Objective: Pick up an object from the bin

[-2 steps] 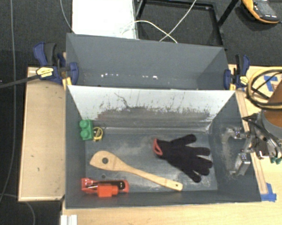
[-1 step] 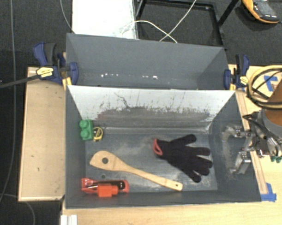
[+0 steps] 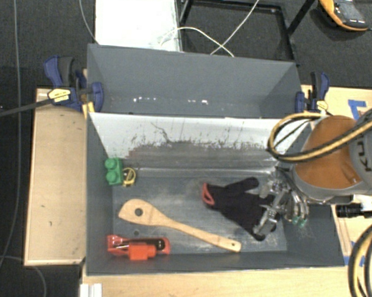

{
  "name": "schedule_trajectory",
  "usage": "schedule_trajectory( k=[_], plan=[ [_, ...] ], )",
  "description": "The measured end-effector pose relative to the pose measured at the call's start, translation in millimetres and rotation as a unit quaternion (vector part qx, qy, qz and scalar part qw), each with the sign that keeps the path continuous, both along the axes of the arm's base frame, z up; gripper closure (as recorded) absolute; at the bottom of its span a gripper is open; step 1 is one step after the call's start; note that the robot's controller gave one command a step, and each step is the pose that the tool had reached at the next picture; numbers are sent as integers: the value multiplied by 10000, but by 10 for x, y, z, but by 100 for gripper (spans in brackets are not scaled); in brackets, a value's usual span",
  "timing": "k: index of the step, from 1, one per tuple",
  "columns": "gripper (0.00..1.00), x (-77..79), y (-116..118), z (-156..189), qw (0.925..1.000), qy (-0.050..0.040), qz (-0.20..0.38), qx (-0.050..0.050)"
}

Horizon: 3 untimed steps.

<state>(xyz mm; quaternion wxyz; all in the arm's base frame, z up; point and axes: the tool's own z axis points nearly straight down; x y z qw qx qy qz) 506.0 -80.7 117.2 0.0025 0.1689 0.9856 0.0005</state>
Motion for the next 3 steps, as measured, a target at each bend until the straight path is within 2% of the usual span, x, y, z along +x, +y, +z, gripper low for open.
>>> schedule_trajectory(
  k=[1,2,3],
  plan=[
    [0,84,240,308,9936,-56,1128,-30],
    [0,3,414,-170,9992,27,-389,11],
    [0,77,351,-470,9994,-55,328,-15]
  ],
)
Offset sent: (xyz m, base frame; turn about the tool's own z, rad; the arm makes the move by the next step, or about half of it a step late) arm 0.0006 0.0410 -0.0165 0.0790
